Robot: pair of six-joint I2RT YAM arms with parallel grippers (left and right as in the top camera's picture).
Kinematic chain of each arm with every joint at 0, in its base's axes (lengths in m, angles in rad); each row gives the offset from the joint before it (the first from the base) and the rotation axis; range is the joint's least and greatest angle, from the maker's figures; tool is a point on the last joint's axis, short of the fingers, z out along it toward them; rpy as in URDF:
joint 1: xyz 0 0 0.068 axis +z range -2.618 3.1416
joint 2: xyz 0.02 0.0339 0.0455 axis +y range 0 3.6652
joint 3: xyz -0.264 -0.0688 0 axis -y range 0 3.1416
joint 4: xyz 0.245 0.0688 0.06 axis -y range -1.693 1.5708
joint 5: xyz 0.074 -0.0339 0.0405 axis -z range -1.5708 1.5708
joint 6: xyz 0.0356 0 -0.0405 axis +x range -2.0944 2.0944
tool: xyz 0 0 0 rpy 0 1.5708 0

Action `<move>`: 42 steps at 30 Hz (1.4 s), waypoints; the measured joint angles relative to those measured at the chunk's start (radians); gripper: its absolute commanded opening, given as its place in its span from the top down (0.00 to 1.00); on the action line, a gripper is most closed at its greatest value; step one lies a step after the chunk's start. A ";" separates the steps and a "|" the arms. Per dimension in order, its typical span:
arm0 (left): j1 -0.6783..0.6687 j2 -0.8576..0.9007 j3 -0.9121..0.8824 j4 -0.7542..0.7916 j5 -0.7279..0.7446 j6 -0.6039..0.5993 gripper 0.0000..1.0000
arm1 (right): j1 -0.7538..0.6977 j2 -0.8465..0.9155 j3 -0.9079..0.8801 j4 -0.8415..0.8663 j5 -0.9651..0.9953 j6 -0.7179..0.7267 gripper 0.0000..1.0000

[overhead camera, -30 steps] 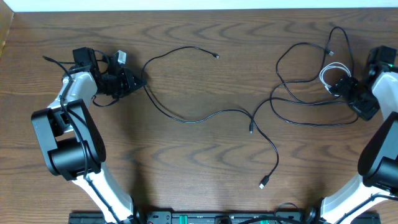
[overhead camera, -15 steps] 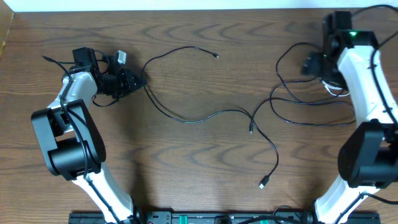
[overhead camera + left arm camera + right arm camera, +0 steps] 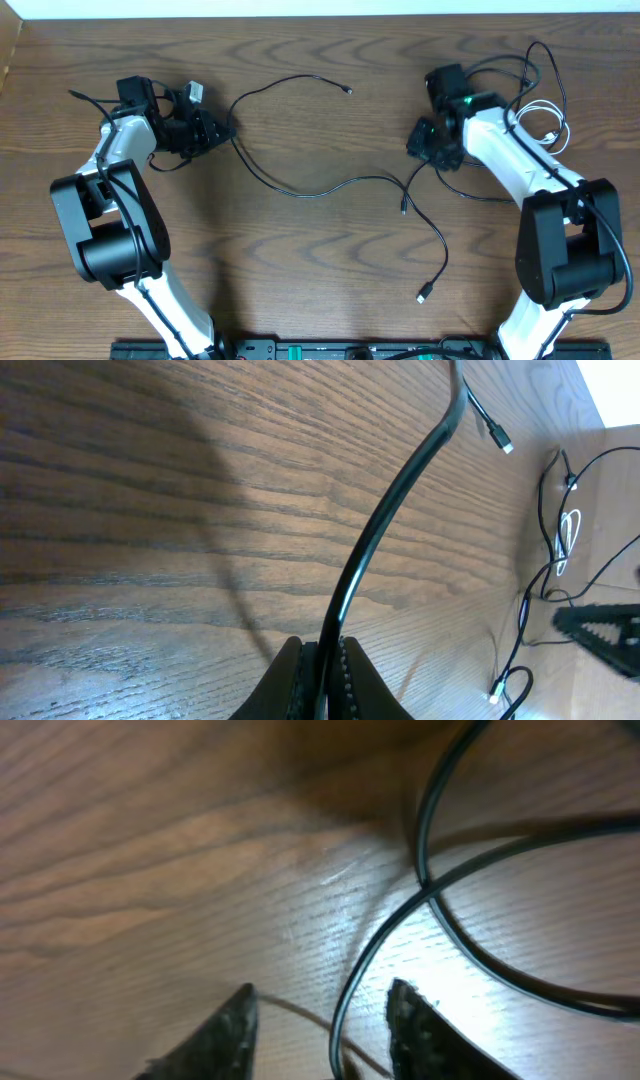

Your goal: Untangle cables

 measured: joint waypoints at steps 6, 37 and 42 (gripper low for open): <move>0.000 0.000 0.000 0.000 0.000 0.000 0.91 | 0.048 0.000 -0.105 0.107 -0.001 0.069 0.61; 0.000 0.000 0.000 0.000 0.000 0.000 0.90 | -0.288 -0.002 -0.187 0.691 -0.289 0.364 0.99; 0.000 0.000 0.000 0.000 0.000 0.000 0.91 | -0.333 -0.002 -0.187 0.620 -0.158 0.372 0.95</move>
